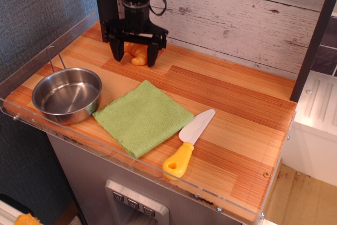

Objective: Move the croissant behind the yellow knife

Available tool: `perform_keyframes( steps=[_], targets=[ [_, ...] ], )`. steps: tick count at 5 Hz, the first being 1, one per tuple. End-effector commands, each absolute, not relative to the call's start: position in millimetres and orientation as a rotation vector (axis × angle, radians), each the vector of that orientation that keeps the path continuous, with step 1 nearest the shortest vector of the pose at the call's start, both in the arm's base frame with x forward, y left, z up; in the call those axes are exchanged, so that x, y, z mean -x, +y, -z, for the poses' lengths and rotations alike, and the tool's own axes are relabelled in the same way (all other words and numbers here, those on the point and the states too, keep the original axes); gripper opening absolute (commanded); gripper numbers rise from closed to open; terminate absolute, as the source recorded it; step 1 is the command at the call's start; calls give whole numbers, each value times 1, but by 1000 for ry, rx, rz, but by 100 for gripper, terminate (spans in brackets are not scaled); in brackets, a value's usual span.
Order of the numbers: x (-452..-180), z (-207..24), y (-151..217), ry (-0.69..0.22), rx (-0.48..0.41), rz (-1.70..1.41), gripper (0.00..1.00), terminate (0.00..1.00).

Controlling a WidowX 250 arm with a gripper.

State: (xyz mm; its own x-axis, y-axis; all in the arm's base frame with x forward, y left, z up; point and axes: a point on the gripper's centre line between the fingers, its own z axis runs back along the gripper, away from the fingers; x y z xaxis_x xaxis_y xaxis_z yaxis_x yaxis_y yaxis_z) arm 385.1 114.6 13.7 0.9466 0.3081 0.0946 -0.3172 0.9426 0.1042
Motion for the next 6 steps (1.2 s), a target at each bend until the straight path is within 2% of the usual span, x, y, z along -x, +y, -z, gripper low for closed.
perform_keyframes(
  steps=[1,2,3,4,5,6],
  targets=[
    [-397,-22,121,-107,-122,-328,100,0],
    [-395,-19,120,-98,-114,-339,0,0],
    [-393,-20,119,-87,-115,-331,0,0],
    [-390,-32,120,-101,-101,-338,0,0],
    [-382,-66,123,-180,-50,-369,0,0],
    [-366,-106,109,-260,-6,-317,0,0]
  ],
)
